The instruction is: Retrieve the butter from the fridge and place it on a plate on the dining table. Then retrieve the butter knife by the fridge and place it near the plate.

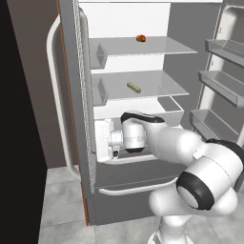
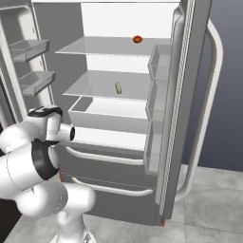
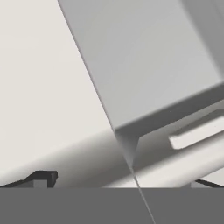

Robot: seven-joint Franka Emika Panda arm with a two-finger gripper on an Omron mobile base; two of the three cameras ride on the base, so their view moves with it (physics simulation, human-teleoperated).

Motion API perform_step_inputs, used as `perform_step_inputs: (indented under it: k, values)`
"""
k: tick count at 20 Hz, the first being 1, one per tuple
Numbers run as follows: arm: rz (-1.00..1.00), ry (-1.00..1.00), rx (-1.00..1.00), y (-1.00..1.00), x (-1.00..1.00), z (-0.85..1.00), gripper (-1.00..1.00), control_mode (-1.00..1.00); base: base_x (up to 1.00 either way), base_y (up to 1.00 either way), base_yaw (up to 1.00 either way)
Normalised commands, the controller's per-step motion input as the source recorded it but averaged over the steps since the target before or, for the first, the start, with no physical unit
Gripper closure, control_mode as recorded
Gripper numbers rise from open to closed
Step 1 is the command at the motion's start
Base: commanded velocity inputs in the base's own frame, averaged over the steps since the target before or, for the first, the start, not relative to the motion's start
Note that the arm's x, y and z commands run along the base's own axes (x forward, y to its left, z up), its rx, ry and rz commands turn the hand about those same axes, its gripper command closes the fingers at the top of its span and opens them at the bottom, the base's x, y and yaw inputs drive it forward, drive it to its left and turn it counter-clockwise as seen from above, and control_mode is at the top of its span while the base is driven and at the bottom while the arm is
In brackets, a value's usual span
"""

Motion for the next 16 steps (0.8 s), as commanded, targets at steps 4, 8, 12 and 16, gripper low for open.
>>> perform_step_inputs:
  k: [4,8,12,16]
  values:
    - [0.00,0.00,-0.01,0.36,0.00,0.00,-1.00,-1.00,0.00,0.00,0.00]
    - [0.00,0.00,0.00,0.27,0.00,0.01,-1.00,-1.00,0.00,0.00,0.00]
    - [0.00,0.04,-0.05,-0.02,0.00,0.09,-1.00,-1.00,0.00,0.00,0.00]
    - [-0.01,0.10,-0.06,-0.40,0.00,0.13,-1.00,-1.00,0.00,0.00,0.00]
